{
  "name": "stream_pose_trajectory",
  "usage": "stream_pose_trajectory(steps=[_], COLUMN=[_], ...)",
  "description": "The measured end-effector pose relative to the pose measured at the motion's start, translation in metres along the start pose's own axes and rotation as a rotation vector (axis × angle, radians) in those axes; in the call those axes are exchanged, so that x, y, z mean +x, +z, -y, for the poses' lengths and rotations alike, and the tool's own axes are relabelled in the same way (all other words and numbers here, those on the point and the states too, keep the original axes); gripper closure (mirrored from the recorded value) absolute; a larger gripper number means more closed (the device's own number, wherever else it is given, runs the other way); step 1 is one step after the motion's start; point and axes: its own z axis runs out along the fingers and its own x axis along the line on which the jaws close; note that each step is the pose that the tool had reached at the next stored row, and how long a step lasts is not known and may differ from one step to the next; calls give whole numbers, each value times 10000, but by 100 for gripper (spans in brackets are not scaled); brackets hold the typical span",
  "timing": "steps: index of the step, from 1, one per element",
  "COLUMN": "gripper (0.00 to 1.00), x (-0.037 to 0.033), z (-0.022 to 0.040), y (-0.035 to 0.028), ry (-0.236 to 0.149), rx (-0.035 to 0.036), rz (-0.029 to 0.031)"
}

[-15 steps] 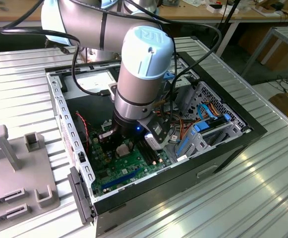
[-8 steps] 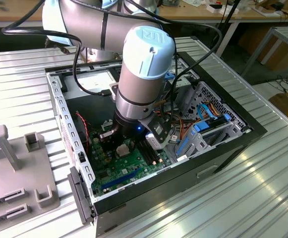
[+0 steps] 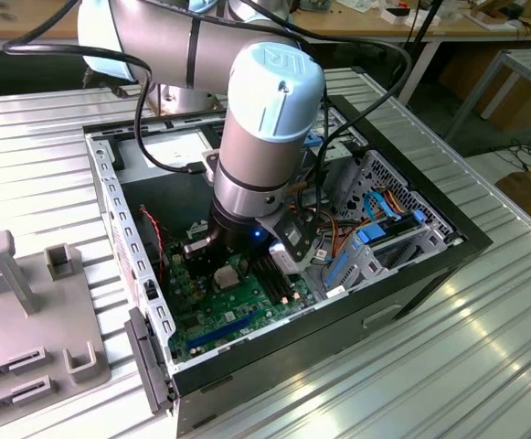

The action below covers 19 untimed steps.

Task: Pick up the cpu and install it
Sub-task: 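Place the cpu into insertion slot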

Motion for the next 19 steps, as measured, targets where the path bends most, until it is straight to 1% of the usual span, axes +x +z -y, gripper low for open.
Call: stream_pose_trajectory(steps=[4,17,19], gripper=[36,36,36], x=[11,96,92], z=[0,-1,0], y=[3,17,20], ry=[0,0,-1], rx=[1,0,2], rz=[0,0,-2])
